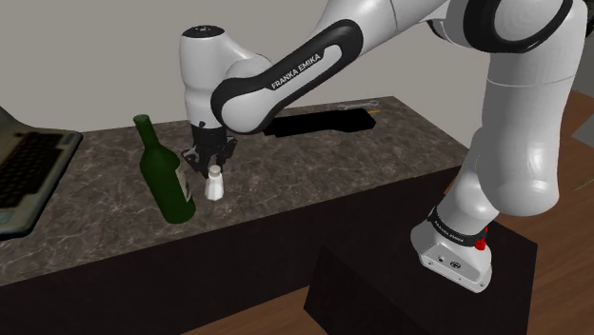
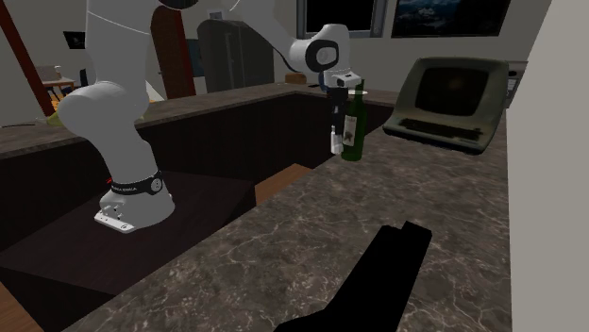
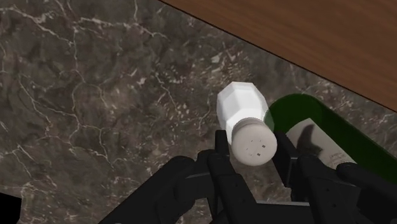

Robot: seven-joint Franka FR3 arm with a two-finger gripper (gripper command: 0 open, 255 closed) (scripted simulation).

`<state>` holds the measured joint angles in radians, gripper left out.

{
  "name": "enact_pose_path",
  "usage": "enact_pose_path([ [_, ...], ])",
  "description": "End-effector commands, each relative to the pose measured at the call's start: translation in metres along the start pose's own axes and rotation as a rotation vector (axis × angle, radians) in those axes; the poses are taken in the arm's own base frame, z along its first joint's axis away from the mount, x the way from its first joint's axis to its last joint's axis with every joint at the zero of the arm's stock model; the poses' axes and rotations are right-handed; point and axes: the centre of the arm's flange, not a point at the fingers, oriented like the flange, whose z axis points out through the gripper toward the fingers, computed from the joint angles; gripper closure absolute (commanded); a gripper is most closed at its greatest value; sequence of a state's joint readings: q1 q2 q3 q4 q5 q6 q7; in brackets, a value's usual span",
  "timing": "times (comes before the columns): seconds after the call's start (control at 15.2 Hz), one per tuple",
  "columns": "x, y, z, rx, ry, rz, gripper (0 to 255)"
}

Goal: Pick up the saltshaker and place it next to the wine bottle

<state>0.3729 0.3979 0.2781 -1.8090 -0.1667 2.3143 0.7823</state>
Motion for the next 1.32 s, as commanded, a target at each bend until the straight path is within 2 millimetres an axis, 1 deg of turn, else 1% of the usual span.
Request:
enact_pose_path([
  [0.0, -0.001, 0.001, 0.011, 0.000, 0.000, 0.000, 255],
  [0.53, -0.006, 0.004, 0.052, 0.000, 0.000, 0.000, 255],
  [1.06, -0.006, 0.004, 0.052, 0.000, 0.000, 0.000, 255],
  [1.12, -0.006, 0.004, 0.052, 0.000, 0.000, 0.000, 0],
  [1.25, -0.006, 0.004, 0.052, 0.000, 0.000, 0.000, 0],
])
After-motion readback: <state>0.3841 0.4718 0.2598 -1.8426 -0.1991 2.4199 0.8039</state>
